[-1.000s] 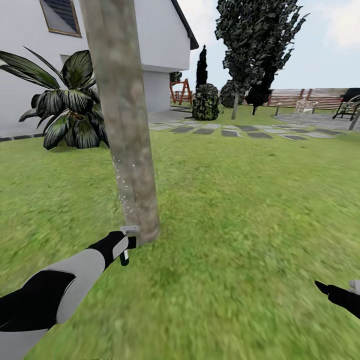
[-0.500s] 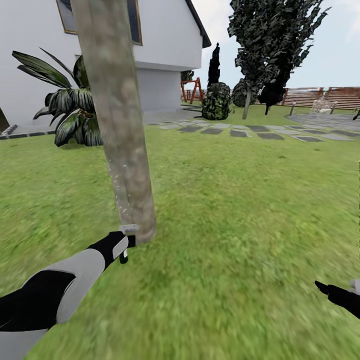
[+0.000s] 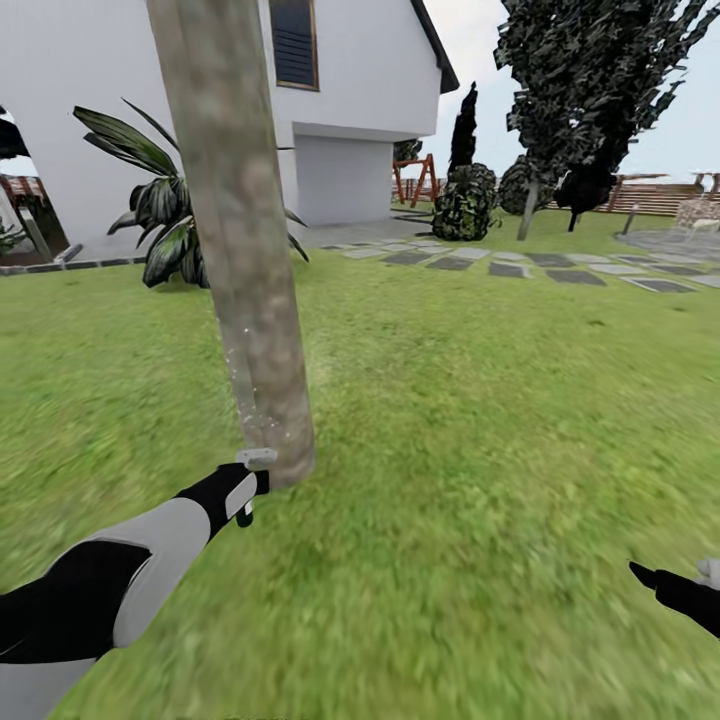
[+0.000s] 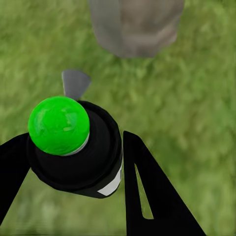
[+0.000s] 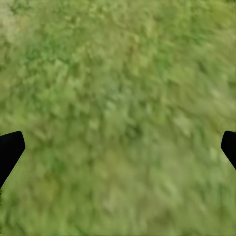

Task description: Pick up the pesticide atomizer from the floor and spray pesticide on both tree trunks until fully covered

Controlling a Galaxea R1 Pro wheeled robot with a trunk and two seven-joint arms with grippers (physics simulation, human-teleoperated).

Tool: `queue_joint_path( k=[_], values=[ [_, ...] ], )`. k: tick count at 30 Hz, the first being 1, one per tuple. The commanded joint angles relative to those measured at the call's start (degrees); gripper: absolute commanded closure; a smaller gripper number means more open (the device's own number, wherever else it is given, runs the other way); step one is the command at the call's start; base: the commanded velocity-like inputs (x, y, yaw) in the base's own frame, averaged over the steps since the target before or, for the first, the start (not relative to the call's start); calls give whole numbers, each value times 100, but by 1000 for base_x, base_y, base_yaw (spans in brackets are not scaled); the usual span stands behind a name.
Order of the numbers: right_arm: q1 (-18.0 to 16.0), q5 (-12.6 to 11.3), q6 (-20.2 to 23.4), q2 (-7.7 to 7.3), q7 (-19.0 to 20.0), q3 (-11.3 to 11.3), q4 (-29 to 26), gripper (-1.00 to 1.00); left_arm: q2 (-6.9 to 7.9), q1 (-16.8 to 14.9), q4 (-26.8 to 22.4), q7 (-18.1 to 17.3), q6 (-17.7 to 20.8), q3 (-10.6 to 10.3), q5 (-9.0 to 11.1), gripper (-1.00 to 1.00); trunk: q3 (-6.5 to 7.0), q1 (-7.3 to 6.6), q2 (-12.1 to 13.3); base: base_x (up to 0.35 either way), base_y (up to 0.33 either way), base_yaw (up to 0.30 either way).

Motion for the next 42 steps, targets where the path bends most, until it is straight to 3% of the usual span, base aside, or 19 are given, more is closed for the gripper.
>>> queue_joint_path(
  k=[1,10,20,42],
  values=[
    [0,0,0,-1,1,0,0,-100,1,0,0,0,0,-7,-5,100,-2,0,0,18,-66,267],
    [2,0,0,3,2,0,0,-100,-2,2,0,1,-5,-12,-5,100,-21,0,0,19,-48,232],
    [0,0,0,6,3,0,-4,-100,-2,5,0,2,-3,-13,-5,100,-22,0,0,111,-269,27],
    [0,0,0,1,2,0,0,-100,2,2,-16,-39,13,-7,-21,100,-22,0,0,21,-283,244]
  ],
)
